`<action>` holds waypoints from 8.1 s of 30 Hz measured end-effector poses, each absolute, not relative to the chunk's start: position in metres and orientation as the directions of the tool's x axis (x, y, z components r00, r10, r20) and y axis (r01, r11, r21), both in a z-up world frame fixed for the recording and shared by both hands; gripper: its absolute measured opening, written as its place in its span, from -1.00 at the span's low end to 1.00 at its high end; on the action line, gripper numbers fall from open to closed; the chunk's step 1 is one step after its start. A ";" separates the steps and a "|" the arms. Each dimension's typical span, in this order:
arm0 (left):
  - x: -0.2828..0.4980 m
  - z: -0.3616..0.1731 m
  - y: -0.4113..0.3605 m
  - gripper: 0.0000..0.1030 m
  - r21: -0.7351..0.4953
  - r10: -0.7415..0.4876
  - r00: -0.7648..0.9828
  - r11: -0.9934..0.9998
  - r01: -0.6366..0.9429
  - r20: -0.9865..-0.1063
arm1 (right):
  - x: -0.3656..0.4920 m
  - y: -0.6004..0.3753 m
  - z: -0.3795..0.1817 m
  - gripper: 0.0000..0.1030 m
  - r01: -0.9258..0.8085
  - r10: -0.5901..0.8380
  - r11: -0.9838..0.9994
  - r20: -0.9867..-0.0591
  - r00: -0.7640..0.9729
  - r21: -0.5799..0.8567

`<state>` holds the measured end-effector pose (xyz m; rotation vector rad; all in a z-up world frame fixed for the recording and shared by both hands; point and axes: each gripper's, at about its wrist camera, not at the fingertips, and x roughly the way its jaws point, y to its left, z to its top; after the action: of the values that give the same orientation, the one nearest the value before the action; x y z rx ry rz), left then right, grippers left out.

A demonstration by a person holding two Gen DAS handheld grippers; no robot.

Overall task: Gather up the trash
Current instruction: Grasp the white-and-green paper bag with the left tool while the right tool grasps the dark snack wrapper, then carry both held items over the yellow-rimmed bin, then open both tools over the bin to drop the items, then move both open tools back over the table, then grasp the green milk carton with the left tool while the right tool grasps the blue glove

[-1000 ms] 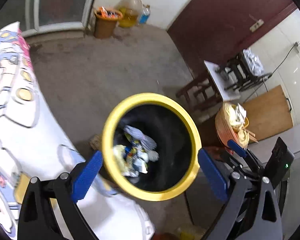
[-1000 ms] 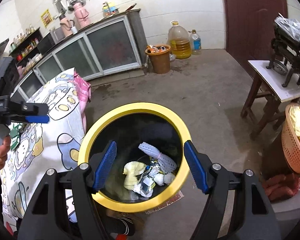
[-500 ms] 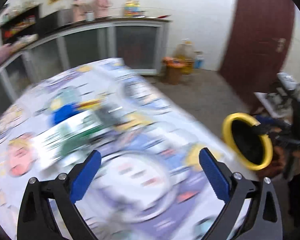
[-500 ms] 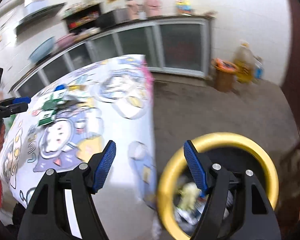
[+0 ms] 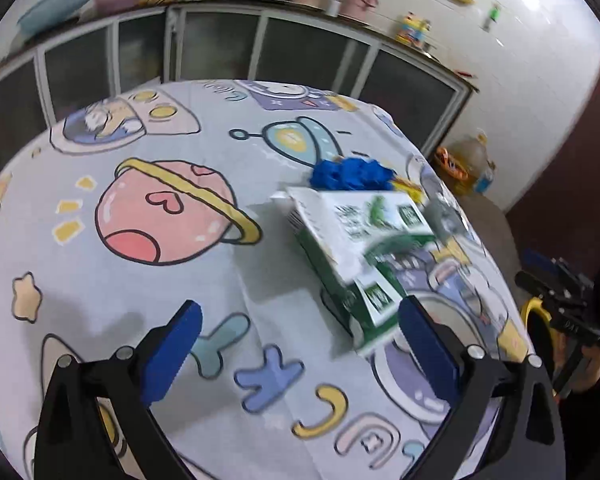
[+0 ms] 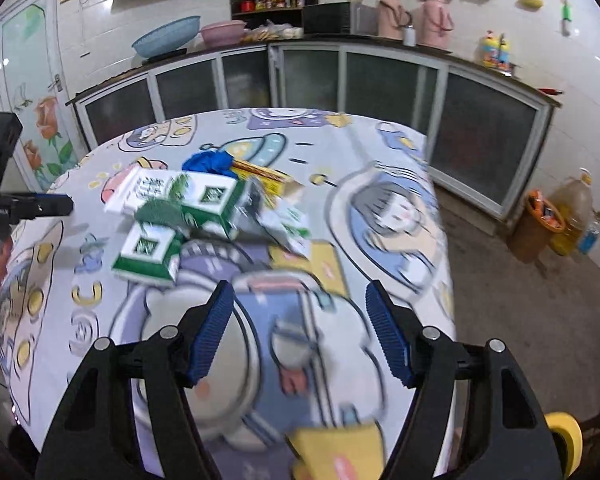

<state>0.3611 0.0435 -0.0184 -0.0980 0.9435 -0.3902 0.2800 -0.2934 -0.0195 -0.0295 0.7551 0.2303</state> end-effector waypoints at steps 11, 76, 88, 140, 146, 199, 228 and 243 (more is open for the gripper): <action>0.406 -0.043 0.034 0.84 -0.289 -0.407 0.473 0.908 0.304 -0.781 | 0.340 -0.277 -0.031 0.21 -0.259 0.289 0.954 -0.712 0.640 0.154; 0.239 0.024 0.077 -0.60 -0.480 -0.634 0.501 0.773 0.415 -0.589 | 0.202 -0.275 0.023 -0.79 -0.345 0.435 0.899 -0.643 0.630 0.270; 0.199 0.025 0.046 -0.60 -0.436 -0.637 0.485 0.767 0.470 -0.599 | 0.162 -0.296 0.014 -0.79 -0.318 0.427 0.904 -0.640 0.639 0.285; 0.176 0.030 -0.328 -0.59 -0.302 -0.735 0.109 0.403 0.864 -0.670 | 0.016 -0.575 -0.030 -0.79 0.328 -0.037 0.904 -0.716 0.698 0.273; 0.175 0.017 -0.373 -0.59 -0.253 -0.697 0.093 0.377 0.891 -0.711 | 0.014 -0.609 -0.039 -0.79 0.410 -0.032 0.868 -0.793 0.609 0.279; 0.223 0.016 -0.170 0.13 -0.062 -0.521 0.458 0.706 0.706 -0.720 | 0.108 -0.537 -0.031 0.08 0.277 0.096 0.923 -0.857 0.506 0.267; 0.358 -0.044 -0.013 0.57 -0.208 -0.464 0.459 0.838 0.505 -0.757 | 0.403 -0.209 0.004 0.15 -0.393 0.298 0.918 -0.755 0.583 0.059; 0.393 -0.081 -0.038 0.28 -0.253 -0.463 0.393 0.840 0.480 -0.795 | 0.456 -0.170 -0.033 -0.48 -0.432 0.308 0.899 -0.803 0.510 0.070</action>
<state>0.3930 -0.0381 -0.0809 0.0188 1.0022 -0.5985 0.4558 -0.1696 -0.0328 -0.1460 0.9356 0.4477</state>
